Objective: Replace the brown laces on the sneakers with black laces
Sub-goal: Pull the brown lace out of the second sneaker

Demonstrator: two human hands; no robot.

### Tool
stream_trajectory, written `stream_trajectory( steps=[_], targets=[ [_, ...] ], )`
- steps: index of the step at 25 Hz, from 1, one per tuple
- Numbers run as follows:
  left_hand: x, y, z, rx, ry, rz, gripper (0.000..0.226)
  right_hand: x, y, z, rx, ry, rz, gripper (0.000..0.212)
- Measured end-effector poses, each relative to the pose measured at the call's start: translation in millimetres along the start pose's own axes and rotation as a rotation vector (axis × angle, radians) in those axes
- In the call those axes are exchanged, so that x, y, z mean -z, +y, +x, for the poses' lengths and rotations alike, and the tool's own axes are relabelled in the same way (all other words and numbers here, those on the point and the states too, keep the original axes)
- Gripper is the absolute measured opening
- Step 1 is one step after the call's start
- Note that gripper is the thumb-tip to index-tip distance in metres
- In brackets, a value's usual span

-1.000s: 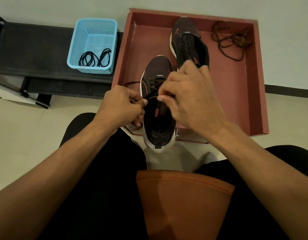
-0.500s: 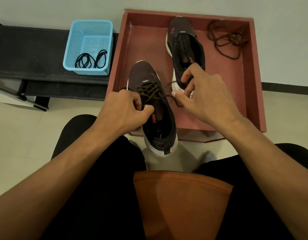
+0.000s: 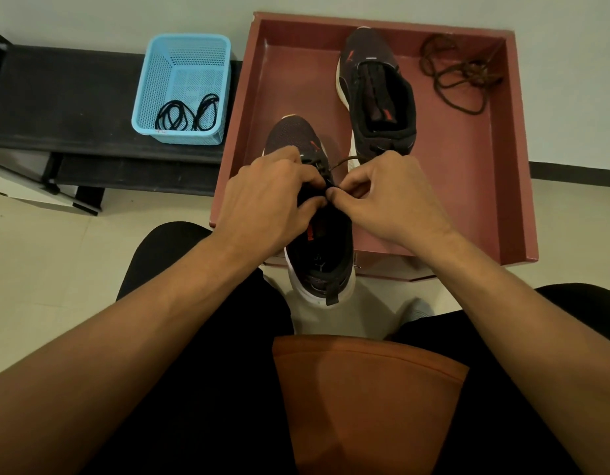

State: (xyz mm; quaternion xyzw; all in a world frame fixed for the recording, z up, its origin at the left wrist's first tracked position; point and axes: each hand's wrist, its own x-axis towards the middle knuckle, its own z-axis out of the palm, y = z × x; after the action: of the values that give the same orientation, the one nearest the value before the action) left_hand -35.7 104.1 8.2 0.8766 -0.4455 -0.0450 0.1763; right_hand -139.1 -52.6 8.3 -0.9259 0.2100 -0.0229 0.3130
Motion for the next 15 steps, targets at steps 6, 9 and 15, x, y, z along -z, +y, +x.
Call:
stream_trajectory(
  steps=[6, 9, 15],
  targets=[
    [2, -12, 2, 0.123, 0.097, -0.278, 0.006, 4, 1, -6, -0.074, 0.002, 0.082, 0.016],
    [7, -19, -4, 0.317, 0.109, -0.438, 0.006, 6, 1, -7, -0.088, 0.025, 0.102, 0.018],
    [7, 3, -8, -0.029, 0.057, -0.09, 0.025, 3, 1, -7, -0.07, 0.041, 0.108, 0.018]
  ],
)
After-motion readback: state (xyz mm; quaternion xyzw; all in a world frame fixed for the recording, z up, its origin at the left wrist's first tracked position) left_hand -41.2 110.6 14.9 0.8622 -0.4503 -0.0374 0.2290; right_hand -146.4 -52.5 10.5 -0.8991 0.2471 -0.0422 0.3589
